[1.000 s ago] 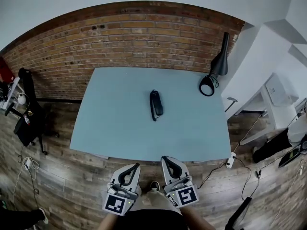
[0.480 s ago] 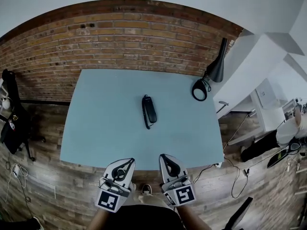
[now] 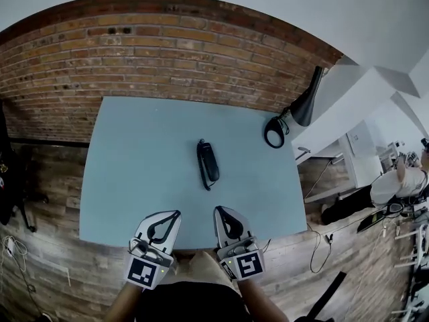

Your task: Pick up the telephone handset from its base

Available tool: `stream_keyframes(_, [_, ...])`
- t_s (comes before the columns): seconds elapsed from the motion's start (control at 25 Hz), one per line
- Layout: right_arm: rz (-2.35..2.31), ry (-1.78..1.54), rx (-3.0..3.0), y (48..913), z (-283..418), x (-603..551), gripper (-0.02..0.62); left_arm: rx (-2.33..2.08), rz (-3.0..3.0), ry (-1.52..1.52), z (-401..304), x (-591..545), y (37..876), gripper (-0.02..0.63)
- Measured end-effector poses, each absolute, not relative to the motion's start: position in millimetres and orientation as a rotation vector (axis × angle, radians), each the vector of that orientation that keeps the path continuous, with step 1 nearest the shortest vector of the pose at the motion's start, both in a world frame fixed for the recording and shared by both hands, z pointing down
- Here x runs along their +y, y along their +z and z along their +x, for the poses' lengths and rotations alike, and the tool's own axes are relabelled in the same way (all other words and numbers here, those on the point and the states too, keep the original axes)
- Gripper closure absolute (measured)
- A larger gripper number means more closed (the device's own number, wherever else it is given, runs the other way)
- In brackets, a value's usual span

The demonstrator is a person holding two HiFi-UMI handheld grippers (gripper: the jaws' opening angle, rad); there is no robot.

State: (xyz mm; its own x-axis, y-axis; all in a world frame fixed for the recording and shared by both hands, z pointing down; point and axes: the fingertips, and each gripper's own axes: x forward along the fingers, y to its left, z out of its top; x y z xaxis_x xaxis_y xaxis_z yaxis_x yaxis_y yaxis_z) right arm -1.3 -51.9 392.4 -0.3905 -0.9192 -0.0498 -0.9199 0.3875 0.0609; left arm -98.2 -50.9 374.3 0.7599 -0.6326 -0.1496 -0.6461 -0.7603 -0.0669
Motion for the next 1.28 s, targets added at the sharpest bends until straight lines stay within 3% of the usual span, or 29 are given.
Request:
stream_keyframes(0.36, [-1.698, 0.023, 2.720, 430.0, -2.3, -91.7, 0.600, 1.139, -2.856, 0.106, -111.6, -80.1, 396.0, 0.580])
stream_keyframes(0.8, [-1.854, -0.132, 2.920, 515.1, 54.3, -183.6, 0.594, 1.269, -2.842, -0.094, -124.4, -95.7, 428.9, 0.580])
stream_keyframes(0.92, [-1.869, -0.283, 2.987, 557.4, 63.1, -198.8, 0.561, 1.331, -2.832, -0.115, -128.7, -95.9, 432.4, 0.580])
stream_keyframes(1.0, [-1.883, -0.389, 3.011, 584.1, 69.4, -210.4, 0.501, 1.385, -2.825, -0.136, -132.3, -95.9, 435.8, 0.580])
stream_keyframes(1.28, [-1.987, -0.605, 2.995, 649.9, 93.9, -262.3, 0.427, 1.597, -2.787, -0.238, -144.8, -88.1, 452.8, 0.580])
